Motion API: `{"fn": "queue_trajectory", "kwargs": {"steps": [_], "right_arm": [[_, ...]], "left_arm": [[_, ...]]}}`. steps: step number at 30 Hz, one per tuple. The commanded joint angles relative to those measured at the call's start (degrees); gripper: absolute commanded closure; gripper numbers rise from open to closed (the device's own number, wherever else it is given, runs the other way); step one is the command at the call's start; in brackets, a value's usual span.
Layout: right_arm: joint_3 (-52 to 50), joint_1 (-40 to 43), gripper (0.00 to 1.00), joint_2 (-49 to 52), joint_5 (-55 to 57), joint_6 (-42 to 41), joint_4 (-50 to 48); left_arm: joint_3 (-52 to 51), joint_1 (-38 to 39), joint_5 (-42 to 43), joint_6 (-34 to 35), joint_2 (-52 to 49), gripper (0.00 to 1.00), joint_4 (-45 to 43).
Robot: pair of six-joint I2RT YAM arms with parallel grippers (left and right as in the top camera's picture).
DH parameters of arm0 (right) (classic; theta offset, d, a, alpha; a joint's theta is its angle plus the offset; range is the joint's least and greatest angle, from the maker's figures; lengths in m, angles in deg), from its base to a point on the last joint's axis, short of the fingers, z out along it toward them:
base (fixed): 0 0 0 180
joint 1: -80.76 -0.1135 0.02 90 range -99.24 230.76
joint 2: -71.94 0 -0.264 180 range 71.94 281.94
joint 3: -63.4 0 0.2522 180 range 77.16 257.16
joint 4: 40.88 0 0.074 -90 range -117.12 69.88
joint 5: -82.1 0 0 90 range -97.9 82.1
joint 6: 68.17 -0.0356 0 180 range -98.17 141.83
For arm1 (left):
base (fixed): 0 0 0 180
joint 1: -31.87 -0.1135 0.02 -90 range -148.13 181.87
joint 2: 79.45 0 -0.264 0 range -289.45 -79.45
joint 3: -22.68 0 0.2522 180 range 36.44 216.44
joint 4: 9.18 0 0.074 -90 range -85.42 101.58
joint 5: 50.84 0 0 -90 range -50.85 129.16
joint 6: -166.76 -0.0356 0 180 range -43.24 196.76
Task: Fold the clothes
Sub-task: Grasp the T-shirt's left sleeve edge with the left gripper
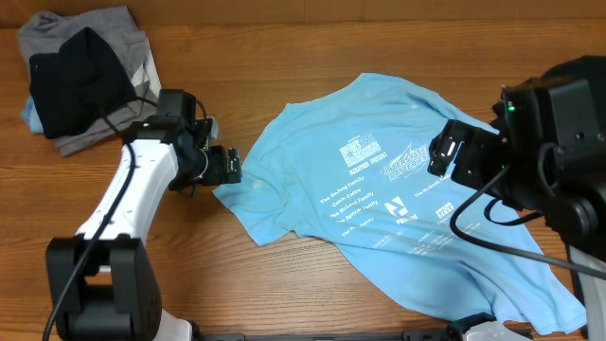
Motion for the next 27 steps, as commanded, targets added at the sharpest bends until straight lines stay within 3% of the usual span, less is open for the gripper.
{"fn": "queue_trajectory", "kwargs": {"steps": [1,7,14,19,23,25,27], "right_arm": [[-0.2,0.11,0.0,0.92,-0.72,-0.26,-0.48],[-0.2,0.11,0.0,1.27,-0.92,-0.24,-0.46],[-0.2,0.11,0.0,1.27,-0.92,-0.22,-0.26],[-0.2,0.11,0.0,1.27,-0.9,-0.22,-0.26],[-0.2,0.11,0.0,1.27,-0.92,-0.24,-0.26],[-0.2,0.11,0.0,1.27,-0.92,-0.24,-0.26],[-0.2,0.11,0.0,1.27,-0.92,-0.24,-0.26]], "left_arm": [[1.38,1.99,-3.85,-4.44,-3.06,0.0,-1.4],[1.38,3.32,-8.33,-4.81,-6.14,0.09,-2.45],[1.36,3.32,-11.08,-8.28,-11.19,0.05,-2.38],[1.36,3.32,-12.15,-8.15,-12.98,0.08,-2.71],[1.36,3.32,-11.69,-7.91,-12.98,0.19,-4.39],[1.36,3.32,-10.69,-8.04,-12.98,0.37,-5.44],[1.36,3.32,-10.03,-8.0,-12.98,0.46,-6.21]]}}
